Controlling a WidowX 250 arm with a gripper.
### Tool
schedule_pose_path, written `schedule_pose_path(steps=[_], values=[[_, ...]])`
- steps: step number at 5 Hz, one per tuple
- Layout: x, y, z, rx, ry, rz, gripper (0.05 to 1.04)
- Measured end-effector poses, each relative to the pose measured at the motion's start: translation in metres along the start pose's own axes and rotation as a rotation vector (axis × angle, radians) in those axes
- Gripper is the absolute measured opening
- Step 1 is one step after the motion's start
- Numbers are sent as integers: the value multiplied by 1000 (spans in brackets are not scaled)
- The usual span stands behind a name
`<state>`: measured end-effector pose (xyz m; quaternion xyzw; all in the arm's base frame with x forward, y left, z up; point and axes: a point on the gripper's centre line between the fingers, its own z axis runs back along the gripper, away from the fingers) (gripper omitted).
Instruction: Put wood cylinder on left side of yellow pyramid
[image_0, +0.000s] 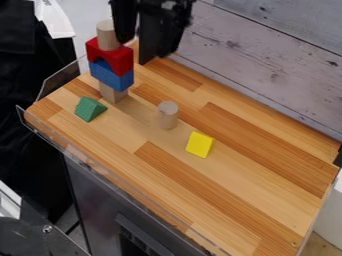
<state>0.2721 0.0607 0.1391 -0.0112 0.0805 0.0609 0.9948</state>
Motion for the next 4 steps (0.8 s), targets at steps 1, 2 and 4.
schedule_pose_path(steps=[1, 2, 4], values=[[5, 17, 18, -26, -34, 35, 999], [11, 37, 26, -55, -53, 77, 999], [15, 61, 26, -82, -47, 114, 999]])
